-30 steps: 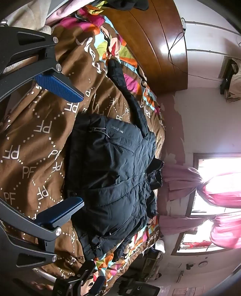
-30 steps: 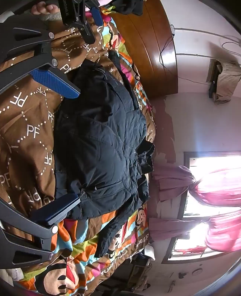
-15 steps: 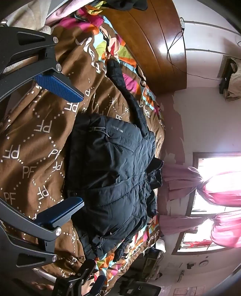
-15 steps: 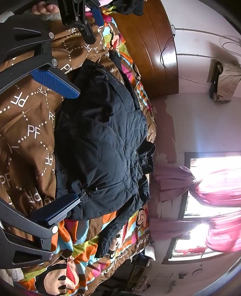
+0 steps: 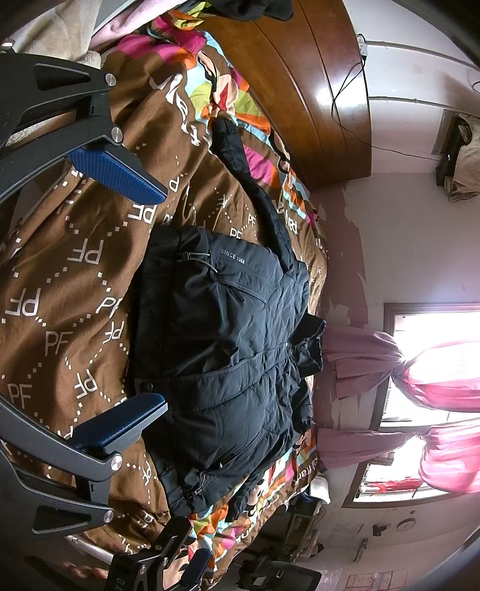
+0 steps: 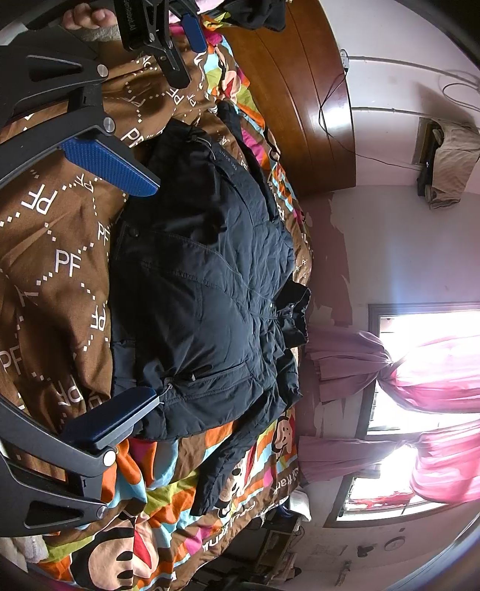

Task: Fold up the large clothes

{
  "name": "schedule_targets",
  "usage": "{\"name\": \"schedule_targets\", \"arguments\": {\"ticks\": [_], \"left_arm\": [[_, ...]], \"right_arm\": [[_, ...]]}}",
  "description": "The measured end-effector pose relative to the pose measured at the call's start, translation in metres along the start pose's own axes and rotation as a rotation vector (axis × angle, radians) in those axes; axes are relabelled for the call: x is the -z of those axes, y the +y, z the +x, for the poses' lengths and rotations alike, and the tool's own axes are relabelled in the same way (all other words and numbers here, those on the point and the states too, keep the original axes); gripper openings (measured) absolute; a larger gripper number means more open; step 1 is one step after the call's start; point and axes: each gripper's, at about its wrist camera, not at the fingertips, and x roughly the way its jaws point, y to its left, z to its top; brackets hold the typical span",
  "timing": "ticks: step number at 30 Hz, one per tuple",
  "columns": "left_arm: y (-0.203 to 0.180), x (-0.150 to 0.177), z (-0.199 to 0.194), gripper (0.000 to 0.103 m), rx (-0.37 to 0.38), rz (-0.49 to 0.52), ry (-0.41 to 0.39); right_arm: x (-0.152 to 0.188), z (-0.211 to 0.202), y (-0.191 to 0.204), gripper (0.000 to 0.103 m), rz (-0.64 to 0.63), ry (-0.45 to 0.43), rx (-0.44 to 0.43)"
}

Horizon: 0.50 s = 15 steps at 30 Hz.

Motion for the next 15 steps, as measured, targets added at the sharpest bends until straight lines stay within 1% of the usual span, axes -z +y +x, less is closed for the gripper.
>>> {"name": "schedule_targets", "arguments": {"ticks": [15], "left_arm": [[-0.0008, 0.0000, -0.0013, 0.100, 0.000, 0.001, -0.002]], "right_arm": [[0.0005, 0.0013, -0.0005, 0.103, 0.001, 0.002, -0.001]]}}
